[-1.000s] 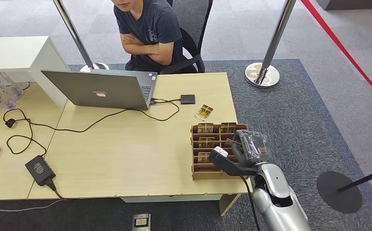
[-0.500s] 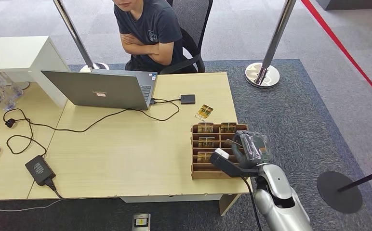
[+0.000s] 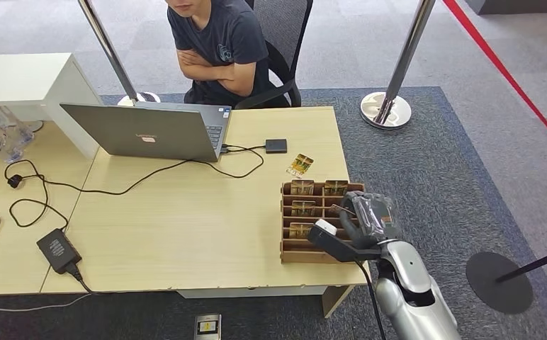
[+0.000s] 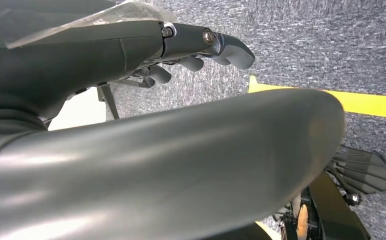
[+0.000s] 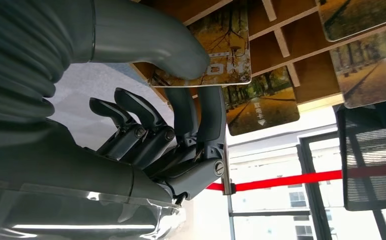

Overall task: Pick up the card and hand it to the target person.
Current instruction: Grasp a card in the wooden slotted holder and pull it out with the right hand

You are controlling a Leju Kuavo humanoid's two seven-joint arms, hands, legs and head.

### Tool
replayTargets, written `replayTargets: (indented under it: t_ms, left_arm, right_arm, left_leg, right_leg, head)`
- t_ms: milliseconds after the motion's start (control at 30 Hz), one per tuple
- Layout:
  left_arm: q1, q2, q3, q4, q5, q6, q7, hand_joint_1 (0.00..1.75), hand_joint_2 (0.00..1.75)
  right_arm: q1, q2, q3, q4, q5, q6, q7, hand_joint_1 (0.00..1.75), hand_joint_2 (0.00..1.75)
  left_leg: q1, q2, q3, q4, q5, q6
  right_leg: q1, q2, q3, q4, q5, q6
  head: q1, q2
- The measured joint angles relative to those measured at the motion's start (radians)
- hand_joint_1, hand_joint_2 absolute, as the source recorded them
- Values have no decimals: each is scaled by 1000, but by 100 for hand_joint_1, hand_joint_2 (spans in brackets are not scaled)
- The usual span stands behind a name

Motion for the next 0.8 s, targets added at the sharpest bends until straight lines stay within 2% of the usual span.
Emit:
replayTargets:
  t_ms: [333,800]
  left_arm:
    - [-1,-1,0,0,19,3,-10,0,0]
    - [-1,-2,0,1,16,-7,-18,0,0]
  right_arm:
    - [-2,-15,6,-131,-5,28,-28,175,175]
    - [-14,-126,6,-305,-49,19,-52,175,175]
  left_leg:
    - [0,0,0,0,0,0]
    - [-1,0,0,0,0,0]
  right_leg:
    - [0,0,0,0,0,0]
    - [-1,0,0,0,0,0]
  head:
    - [0,0]
    - [0,0]
